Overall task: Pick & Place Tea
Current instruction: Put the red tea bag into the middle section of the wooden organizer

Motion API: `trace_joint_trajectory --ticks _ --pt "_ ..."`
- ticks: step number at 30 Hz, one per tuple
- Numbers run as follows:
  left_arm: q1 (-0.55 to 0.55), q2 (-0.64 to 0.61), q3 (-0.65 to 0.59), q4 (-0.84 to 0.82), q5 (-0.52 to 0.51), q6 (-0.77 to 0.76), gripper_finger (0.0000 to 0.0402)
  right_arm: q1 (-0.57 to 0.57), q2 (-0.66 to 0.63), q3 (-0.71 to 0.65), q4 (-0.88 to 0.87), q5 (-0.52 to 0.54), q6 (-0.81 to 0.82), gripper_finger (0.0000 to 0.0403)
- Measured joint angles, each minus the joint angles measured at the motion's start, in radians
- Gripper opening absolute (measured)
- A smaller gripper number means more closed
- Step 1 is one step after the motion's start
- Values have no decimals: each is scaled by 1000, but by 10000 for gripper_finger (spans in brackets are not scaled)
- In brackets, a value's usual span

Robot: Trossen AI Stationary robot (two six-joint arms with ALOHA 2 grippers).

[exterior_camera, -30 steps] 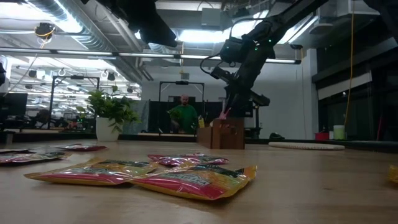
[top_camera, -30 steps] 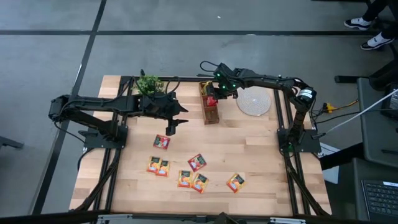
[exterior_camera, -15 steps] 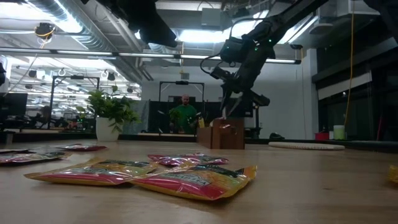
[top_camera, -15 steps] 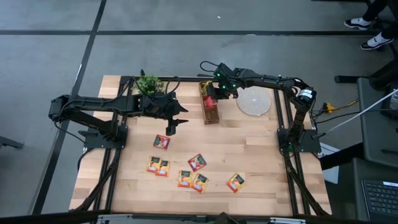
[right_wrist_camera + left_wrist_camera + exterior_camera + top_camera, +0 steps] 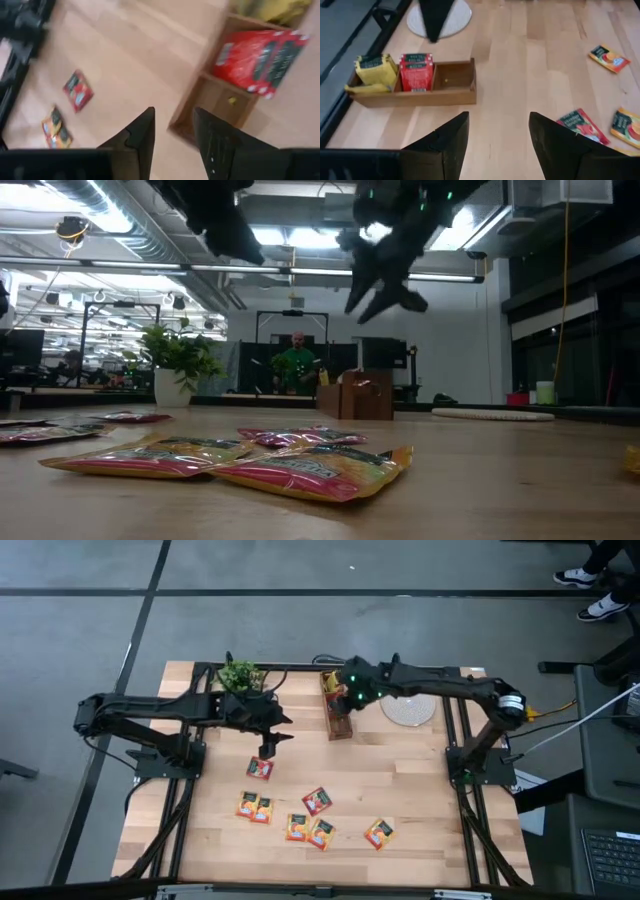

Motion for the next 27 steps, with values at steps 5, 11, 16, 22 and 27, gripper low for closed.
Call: trace_joint_trajectory --ticks 5,11,16,22,27 --pt "-17 -47 0 -91 -2 -48 203 148 -39 0 2 15 -30 135" --pt "-57 -155 -100 -108 -48 -170 203 284 -34 0 18 13 -48 135" --pt "-119 -279 -214 -110 -84 -333 203 332 -27 0 83 13 -48 135" --pt "-207 -366 -256 -105 -182 -420 203 355 -22 0 103 11 -47 135" --pt "-273 -355 -256 -48 -212 -426 203 425 -22 0 59 7 -48 135"
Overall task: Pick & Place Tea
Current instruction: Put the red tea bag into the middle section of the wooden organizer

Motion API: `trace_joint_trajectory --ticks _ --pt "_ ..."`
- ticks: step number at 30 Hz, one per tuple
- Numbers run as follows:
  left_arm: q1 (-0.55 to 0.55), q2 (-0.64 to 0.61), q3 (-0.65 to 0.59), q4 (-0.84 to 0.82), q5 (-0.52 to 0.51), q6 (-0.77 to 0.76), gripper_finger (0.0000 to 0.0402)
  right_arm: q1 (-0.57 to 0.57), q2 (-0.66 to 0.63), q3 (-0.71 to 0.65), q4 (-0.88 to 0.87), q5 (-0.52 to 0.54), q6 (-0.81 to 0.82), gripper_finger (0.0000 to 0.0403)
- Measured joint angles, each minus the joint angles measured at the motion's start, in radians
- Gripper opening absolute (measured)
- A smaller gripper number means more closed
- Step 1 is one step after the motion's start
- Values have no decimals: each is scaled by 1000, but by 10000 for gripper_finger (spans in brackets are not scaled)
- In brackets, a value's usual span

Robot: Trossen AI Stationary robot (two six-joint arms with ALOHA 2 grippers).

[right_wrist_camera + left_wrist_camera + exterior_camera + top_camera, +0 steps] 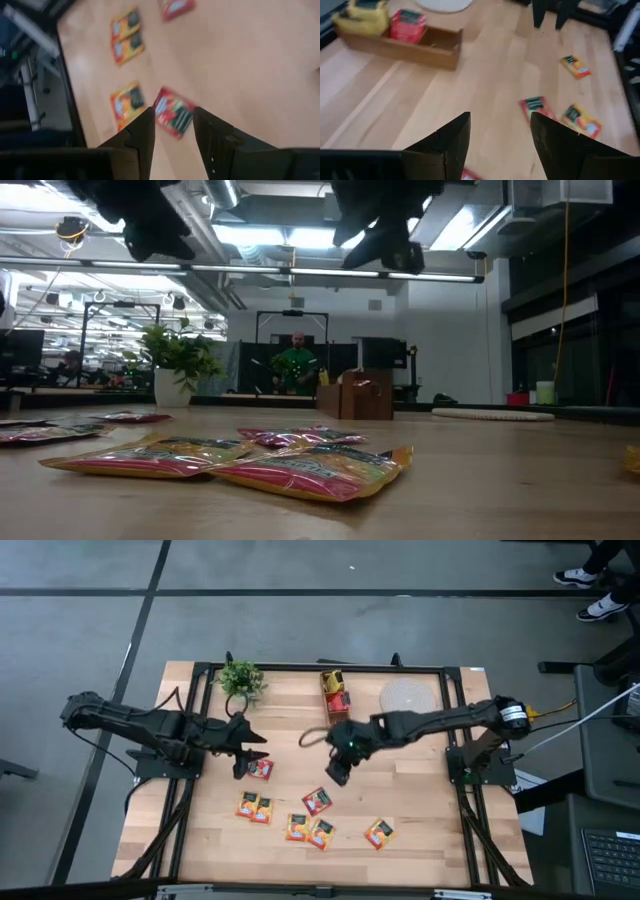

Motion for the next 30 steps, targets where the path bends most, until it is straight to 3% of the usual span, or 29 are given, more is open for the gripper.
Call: trace_joint_trajectory --ticks 10,16,20,27,30 --pt "-62 219 0 248 -16 82 187 190 0 0 -77 93 108 135" --pt "-70 431 0 442 138 88 168 265 0 -10 -99 134 166 136" --pt "-83 553 0 544 179 62 157 290 5 -14 -110 138 207 136" --pt "-128 718 32 593 218 47 135 302 26 -15 -106 139 222 136" --pt "-153 774 65 565 218 72 105 302 33 -14 -94 139 238 136"
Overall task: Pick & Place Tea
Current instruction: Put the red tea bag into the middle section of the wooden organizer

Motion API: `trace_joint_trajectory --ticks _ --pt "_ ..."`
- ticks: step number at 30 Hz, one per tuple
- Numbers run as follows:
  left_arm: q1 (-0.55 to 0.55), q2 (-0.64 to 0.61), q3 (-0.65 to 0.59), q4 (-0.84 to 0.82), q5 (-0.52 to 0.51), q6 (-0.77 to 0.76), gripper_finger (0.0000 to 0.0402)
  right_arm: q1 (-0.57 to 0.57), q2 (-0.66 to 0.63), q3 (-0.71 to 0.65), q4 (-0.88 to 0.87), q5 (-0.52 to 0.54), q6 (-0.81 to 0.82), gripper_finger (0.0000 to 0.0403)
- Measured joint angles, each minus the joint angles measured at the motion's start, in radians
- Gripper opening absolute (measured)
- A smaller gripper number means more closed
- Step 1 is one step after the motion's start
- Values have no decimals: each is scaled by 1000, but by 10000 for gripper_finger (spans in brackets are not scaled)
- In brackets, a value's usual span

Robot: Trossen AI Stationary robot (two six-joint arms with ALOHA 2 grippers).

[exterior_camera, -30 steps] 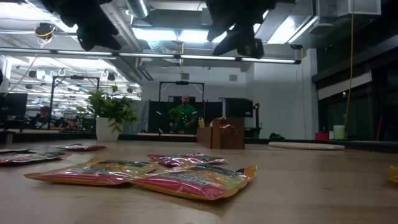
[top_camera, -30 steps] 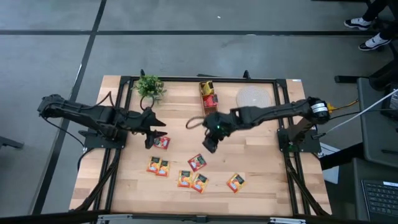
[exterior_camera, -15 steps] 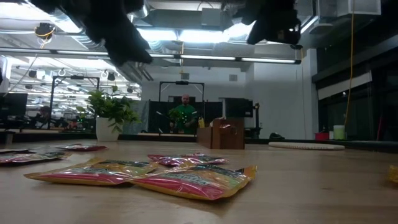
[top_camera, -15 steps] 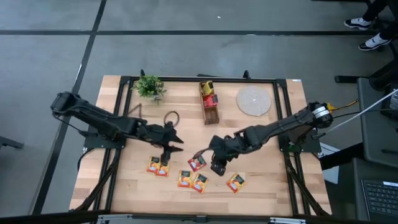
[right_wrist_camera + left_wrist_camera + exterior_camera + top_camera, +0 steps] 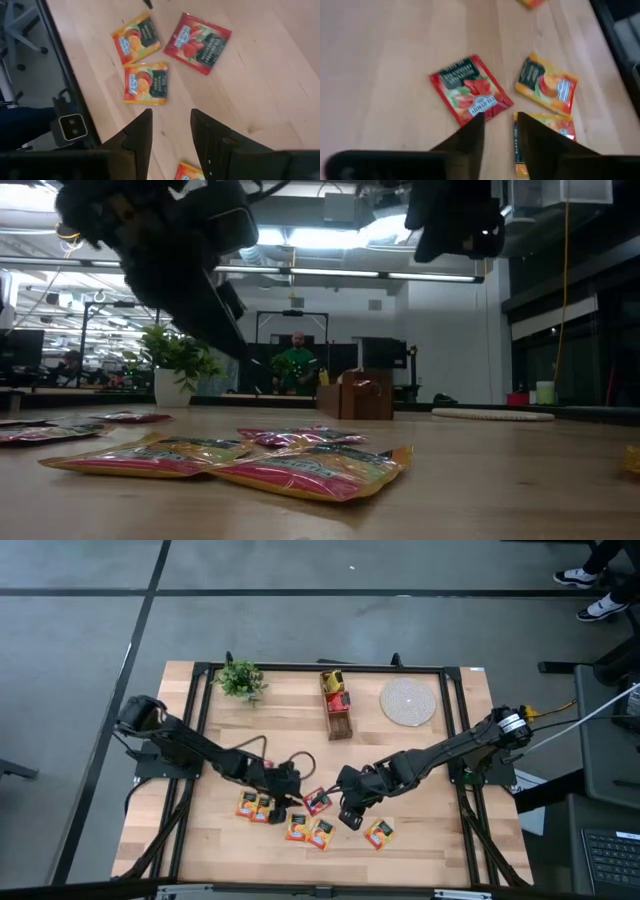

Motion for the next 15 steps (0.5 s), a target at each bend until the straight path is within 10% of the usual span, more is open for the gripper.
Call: trace_joint_trajectory --ticks 5,15 --pt "-15 78 54 -20 -15 38 15 0 1 0 12 0 0 136" --pt "21 102 64 -47 -38 84 2 0 1 0 9 0 24 136"
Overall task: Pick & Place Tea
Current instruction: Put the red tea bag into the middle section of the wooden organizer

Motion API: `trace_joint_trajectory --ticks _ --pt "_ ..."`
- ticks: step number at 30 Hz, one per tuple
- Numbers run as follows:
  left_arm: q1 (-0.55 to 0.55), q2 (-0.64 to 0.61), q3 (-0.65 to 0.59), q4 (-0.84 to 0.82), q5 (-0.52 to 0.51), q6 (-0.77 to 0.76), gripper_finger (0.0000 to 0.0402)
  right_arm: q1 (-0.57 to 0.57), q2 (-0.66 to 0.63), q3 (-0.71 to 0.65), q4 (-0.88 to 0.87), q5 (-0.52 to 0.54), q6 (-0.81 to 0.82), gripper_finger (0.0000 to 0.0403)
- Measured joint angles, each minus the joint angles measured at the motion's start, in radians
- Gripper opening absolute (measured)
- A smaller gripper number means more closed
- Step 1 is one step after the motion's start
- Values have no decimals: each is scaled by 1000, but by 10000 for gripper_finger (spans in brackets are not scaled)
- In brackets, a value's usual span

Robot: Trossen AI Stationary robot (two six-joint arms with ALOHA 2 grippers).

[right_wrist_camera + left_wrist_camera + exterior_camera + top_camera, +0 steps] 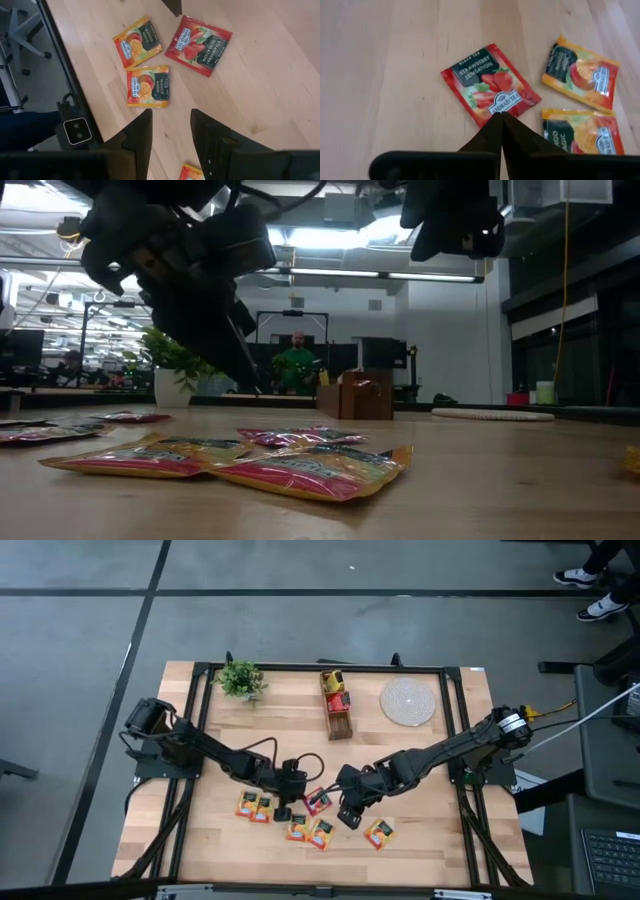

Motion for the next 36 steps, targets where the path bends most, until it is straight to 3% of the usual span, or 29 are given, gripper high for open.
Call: trace_joint_trajectory --ticks 16,36 --pt "39 1 0 -28 60 102 2 0 0 0 -1 1 5 136" --pt "38 64 0 33 110 103 2 0 0 0 -4 26 28 136"
